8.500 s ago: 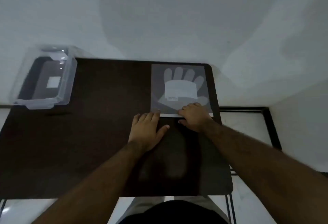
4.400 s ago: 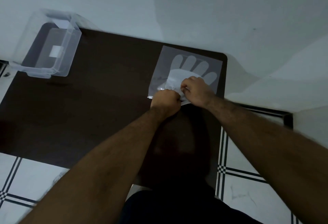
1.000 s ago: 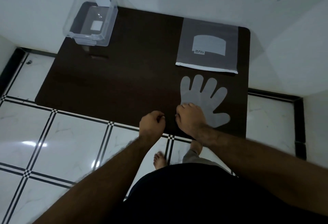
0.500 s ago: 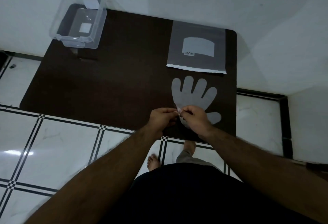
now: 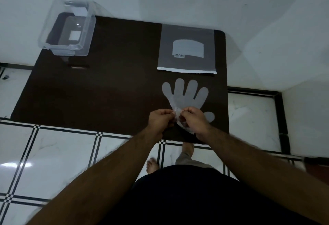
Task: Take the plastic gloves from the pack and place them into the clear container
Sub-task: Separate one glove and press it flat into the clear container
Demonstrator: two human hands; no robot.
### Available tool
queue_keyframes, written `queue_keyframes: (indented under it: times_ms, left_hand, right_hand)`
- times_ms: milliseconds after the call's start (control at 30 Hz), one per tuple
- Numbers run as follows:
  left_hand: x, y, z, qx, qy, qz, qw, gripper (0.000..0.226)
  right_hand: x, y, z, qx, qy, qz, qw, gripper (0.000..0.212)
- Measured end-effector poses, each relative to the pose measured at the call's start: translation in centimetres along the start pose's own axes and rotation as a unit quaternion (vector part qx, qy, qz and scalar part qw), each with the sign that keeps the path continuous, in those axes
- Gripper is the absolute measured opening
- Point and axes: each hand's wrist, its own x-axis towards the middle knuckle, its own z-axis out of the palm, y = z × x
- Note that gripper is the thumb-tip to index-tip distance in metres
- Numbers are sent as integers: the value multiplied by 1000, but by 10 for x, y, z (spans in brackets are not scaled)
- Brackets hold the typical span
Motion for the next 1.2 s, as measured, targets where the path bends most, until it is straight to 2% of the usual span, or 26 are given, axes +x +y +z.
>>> queue_keyframes:
  times_ms: [367, 433, 500, 567, 600, 667, 700, 767, 867, 967, 1200]
  left_hand:
    - [-9, 0, -11, -25, 66, -58, 996, 13]
    - [-13, 0, -13, 7, 104, -54, 993, 9]
    - [-18, 1, -15, 107, 167, -1, 980, 9]
    - [-25, 3, -15, 268, 204, 106, 936, 24]
    - [-27, 4, -14, 342, 195, 174, 903, 32]
    - [-26, 7, -11, 468, 120, 291, 826, 39]
    - [-24, 9, -8, 526, 67, 319, 786, 41]
    - [-16, 13, 0, 617, -20, 322, 717, 49]
    - [-5, 19, 9, 690, -72, 318, 646, 62]
    - [-1, 22, 13, 730, -80, 302, 607, 65]
    - [-5, 35, 20, 751, -94, 284, 589, 53]
  right_hand:
    - [5, -9, -24, 29, 22, 42, 998, 14]
    - [5, -8, -30, 12, 23, 28, 999, 16]
    - [5, -7, -34, 5, 24, 14, 1000, 19]
    - [6, -7, -37, 0, 25, 3, 1000, 21]
    - [6, -7, -38, -3, 25, 0, 1000, 21]
    - [6, -7, -40, -8, 26, -8, 1000, 20]
    - [6, -7, -41, -11, 26, -14, 999, 20]
    - [6, -9, -42, -17, 32, -22, 999, 20]
    - [8, -13, -47, -17, 43, -25, 999, 19]
    - [9, -21, -56, -3, 59, -28, 998, 19]
    - [10, -57, -86, 15, 99, -94, 991, 14]
